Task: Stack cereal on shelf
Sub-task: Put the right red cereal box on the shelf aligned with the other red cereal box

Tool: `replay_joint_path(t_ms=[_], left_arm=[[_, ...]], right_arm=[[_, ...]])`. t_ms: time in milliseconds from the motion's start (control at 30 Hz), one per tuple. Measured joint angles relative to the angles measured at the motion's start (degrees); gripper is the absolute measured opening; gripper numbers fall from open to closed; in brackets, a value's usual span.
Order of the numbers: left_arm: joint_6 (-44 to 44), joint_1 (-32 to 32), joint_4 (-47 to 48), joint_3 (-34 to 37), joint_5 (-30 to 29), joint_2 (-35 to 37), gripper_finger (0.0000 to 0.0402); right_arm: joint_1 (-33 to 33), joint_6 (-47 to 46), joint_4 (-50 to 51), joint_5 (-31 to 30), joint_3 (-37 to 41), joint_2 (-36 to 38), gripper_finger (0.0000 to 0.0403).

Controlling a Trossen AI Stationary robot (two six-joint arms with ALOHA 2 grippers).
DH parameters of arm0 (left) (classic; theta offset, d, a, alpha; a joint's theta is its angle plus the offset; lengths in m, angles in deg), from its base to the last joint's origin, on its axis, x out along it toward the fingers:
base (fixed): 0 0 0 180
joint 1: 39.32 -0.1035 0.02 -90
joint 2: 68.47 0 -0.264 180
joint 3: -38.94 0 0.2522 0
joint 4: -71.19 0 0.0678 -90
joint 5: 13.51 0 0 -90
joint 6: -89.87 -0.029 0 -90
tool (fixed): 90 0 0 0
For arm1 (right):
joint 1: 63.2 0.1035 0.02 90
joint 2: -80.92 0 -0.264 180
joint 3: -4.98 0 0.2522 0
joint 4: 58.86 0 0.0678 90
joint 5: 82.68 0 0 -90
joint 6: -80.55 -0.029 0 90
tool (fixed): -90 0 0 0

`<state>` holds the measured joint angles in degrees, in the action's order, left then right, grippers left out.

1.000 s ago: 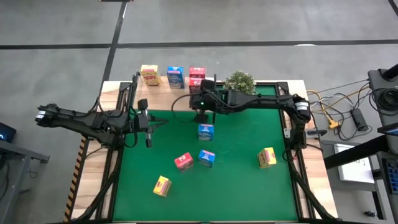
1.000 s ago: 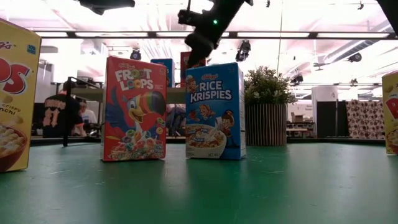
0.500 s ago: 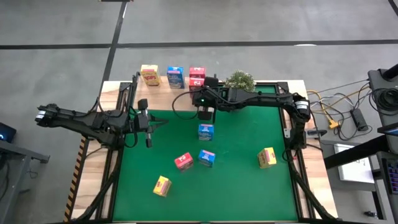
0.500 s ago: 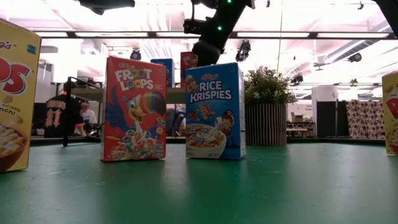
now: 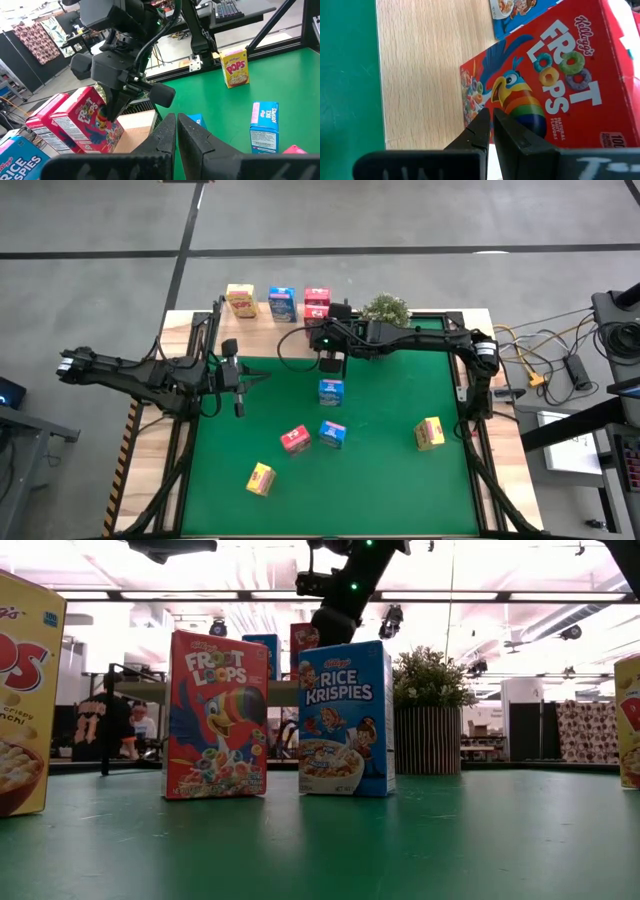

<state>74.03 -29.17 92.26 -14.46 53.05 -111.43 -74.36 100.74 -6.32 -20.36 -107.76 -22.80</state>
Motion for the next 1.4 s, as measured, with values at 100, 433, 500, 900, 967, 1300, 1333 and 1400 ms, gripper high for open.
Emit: replay_joint_path(t_ms=[100,433,500,900,967,1300,1333,1400], left_arm=[[0.00,0.01,0.00,0.00,0.00,0.00,0.0000],[-0.02,0.01,0.00,0.00,0.00,0.00,0.0000],[-0.11,-0.01,0.02,0.00,0.00,0.00,0.0000],[-0.15,0.00,-0.02,0.00,0.00,0.01,0.0000],[-0.15,0.01,-0.02,0.00,0.00,0.00,0.0000],[-0.15,0.01,-0.02,0.00,0.00,0.00,0.0000],[-0.17,0.01,-0.02,0.00,0.00,0.00,0.0000],[-0.16,0.00,-0.02,0.00,0.00,0.00,0.0000]], right_arm=[[-0.29,0.19,0.00,0.02,0.00,0.00,0.0012],[-0.90,0.10,0.00,0.63,0.00,0.00,0.0012],[-0.88,-0.68,-0.19,2.08,0.00,0.00,0.0012],[-1.23,-0.81,-12.71,9.64,0.20,0.00,0.0012],[-1.46,-0.30,-13.74,9.61,0.20,0.00,0.0012],[-2.36,-0.01,-14.23,9.64,0.22,0.00,0.0012],[-2.55,-0.01,-14.23,9.63,0.22,-0.01,0.0012],[-2.78,0.00,-14.27,9.60,0.22,-0.11,0.0012]])
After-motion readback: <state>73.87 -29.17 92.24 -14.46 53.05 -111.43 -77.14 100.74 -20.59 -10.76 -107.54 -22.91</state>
